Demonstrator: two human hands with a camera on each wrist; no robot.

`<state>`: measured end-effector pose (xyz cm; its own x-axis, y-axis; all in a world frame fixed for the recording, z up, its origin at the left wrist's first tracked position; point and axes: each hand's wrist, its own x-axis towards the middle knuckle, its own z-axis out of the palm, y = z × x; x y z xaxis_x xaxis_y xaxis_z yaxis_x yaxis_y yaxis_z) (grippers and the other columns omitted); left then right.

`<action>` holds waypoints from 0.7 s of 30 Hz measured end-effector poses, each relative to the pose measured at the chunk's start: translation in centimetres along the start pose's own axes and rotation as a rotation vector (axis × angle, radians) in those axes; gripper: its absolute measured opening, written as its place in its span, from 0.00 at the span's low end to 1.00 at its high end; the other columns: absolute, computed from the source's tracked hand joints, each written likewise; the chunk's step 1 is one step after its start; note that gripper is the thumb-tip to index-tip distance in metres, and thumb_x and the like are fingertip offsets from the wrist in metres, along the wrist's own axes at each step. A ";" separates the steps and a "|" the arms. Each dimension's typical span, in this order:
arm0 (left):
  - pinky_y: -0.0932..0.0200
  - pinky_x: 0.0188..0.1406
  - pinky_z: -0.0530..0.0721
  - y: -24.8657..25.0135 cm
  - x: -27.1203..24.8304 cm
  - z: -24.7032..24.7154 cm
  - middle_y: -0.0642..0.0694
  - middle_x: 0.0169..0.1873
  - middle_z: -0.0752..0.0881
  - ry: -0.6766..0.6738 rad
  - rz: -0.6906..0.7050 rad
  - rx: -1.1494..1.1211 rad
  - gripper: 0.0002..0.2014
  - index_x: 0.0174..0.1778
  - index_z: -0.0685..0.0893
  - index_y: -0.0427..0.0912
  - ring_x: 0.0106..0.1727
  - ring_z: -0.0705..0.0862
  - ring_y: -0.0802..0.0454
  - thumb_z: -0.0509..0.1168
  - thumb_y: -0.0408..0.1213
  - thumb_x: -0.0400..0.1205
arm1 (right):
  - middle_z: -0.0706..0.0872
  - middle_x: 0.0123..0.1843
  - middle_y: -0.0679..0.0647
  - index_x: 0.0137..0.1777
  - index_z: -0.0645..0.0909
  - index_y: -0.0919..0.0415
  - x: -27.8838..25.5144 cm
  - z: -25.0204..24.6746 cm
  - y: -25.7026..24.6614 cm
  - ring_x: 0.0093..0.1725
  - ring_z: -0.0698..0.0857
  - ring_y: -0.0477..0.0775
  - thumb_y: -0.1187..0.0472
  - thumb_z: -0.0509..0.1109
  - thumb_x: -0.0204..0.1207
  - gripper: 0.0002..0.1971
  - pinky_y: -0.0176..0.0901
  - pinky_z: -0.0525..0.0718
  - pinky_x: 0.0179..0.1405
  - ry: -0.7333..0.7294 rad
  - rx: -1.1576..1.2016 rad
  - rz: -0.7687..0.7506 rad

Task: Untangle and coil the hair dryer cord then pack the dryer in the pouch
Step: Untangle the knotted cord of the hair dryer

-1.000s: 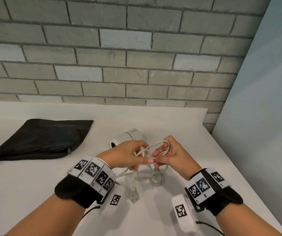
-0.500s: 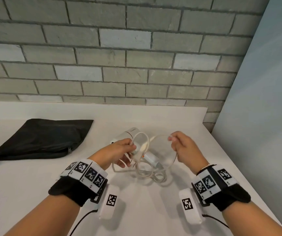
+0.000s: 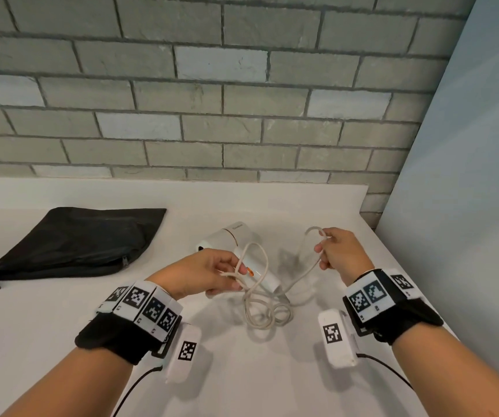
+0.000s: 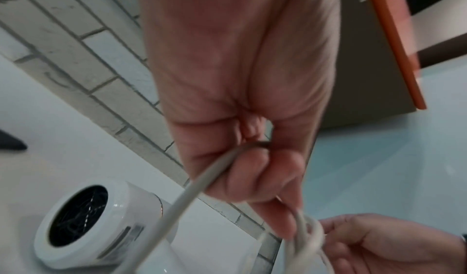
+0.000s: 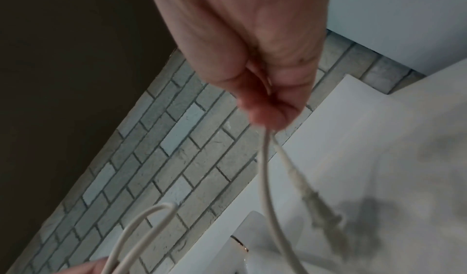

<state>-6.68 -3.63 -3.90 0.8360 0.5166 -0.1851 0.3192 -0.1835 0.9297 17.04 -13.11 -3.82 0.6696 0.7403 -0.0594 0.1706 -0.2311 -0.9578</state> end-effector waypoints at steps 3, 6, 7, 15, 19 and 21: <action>0.67 0.23 0.76 0.1 0.1 0.1 0.46 0.32 0.88 0.080 0.014 0.020 0.05 0.42 0.85 0.43 0.22 0.79 0.58 0.67 0.28 0.77 | 0.74 0.60 0.61 0.77 0.59 0.59 -0.4 0.4 0.3 0.42 0.85 0.59 0.75 0.57 0.76 0.30 0.44 0.87 0.44 -0.103 -0.177 -0.019; 0.68 0.23 0.81 0.5 0.2 0.8 0.45 0.28 0.88 0.128 0.014 -0.049 0.08 0.35 0.83 0.38 0.22 0.84 0.57 0.64 0.31 0.80 | 0.71 0.63 0.60 0.72 0.68 0.56 -2.3 1.3 -0.8 0.46 0.81 0.56 0.70 0.62 0.76 0.25 0.39 0.77 0.55 -0.109 -0.414 -0.317; 0.67 0.23 0.83 0.7 0.4 1.1 0.45 0.26 0.87 0.157 0.008 -0.086 0.11 0.32 0.82 0.37 0.22 0.85 0.56 0.63 0.33 0.81 | 0.75 0.58 0.59 0.66 0.75 0.58 -3.4 1.7 -1.4 0.44 0.81 0.56 0.70 0.64 0.75 0.19 0.34 0.76 0.49 -0.151 -0.411 -0.412; 0.67 0.28 0.81 4.0 0.1 2.5 0.49 0.19 0.82 0.096 0.104 -0.013 0.15 0.31 0.83 0.38 0.21 0.80 0.56 0.62 0.41 0.81 | 0.71 0.41 0.47 0.51 0.77 0.59 -6.4 4.9 -1.1 0.35 0.74 0.46 0.52 0.74 0.67 0.17 0.46 0.80 0.41 -0.348 -0.629 -0.558; 0.70 0.25 0.74 5.2 -0.5 1.8 0.55 0.18 0.79 0.145 0.165 0.032 0.09 0.36 0.85 0.37 0.21 0.75 0.60 0.65 0.37 0.79 | 0.66 0.34 0.45 0.29 0.71 0.52 -5.8 4.2 -0.9 0.29 0.70 0.44 0.61 0.71 0.69 0.13 0.42 0.69 0.33 -0.271 -0.571 -0.573; 0.68 0.26 0.75 5.1 -0.1 1.2 0.50 0.24 0.82 0.286 0.190 0.050 0.08 0.35 0.84 0.39 0.26 0.76 0.58 0.66 0.36 0.79 | 0.69 0.35 0.48 0.32 0.77 0.57 -5.7 3.8 -0.9 0.31 0.72 0.49 0.64 0.70 0.70 0.08 0.44 0.72 0.35 -0.281 -0.523 -0.618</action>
<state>-4.60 -5.62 0.44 0.7257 0.6817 0.0929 0.1978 -0.3360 0.9209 10.32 -14.67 -3.66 0.1541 0.9422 0.2975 0.8039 0.0555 -0.5922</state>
